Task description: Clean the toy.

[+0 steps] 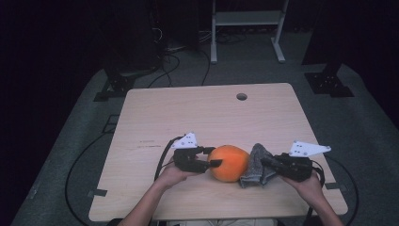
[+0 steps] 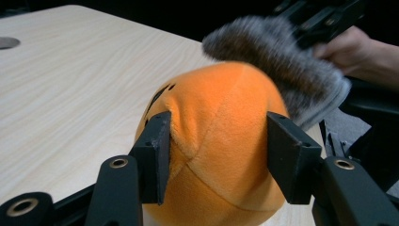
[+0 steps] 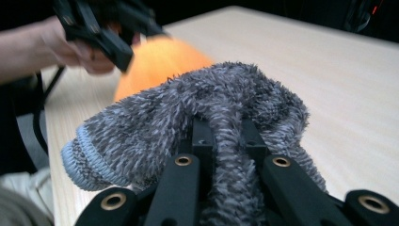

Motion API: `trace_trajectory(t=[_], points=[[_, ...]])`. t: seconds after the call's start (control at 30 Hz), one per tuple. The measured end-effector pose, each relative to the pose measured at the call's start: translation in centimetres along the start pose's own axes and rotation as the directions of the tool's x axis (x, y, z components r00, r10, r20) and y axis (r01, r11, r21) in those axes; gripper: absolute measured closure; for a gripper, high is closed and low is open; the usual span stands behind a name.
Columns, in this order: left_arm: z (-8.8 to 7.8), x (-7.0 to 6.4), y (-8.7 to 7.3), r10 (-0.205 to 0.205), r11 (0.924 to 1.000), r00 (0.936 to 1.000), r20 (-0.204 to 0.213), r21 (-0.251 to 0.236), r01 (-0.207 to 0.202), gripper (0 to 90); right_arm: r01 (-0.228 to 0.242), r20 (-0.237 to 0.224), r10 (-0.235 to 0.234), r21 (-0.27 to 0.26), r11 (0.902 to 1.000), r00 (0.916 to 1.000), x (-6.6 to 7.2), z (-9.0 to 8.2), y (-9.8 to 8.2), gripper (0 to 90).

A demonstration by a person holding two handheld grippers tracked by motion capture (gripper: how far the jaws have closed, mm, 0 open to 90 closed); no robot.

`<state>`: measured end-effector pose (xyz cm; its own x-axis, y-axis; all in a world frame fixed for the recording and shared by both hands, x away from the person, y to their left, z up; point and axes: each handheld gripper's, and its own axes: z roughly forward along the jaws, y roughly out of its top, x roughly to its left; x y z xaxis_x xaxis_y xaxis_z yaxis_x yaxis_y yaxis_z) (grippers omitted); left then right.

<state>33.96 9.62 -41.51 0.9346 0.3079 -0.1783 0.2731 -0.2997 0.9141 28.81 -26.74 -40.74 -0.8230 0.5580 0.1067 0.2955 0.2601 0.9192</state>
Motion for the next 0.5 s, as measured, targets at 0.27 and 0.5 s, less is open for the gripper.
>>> trace_trajectory(t=[0.27,0.5], points=[[0.2,-0.7,0.5,0.016,0.9999,0.9999,0.001,0.000,-0.016,46.1,0.053,-0.098,-0.053,-0.006,0.9986,0.9938,2.4,3.2,2.4,80.9],[-0.4,0.2,0.0,-0.017,0.9997,0.9948,0.100,-0.017,0.019,20.2,0.098,-0.102,-0.093,0.044,0.9942,0.9905,3.2,5.7,1.9,81.0]])
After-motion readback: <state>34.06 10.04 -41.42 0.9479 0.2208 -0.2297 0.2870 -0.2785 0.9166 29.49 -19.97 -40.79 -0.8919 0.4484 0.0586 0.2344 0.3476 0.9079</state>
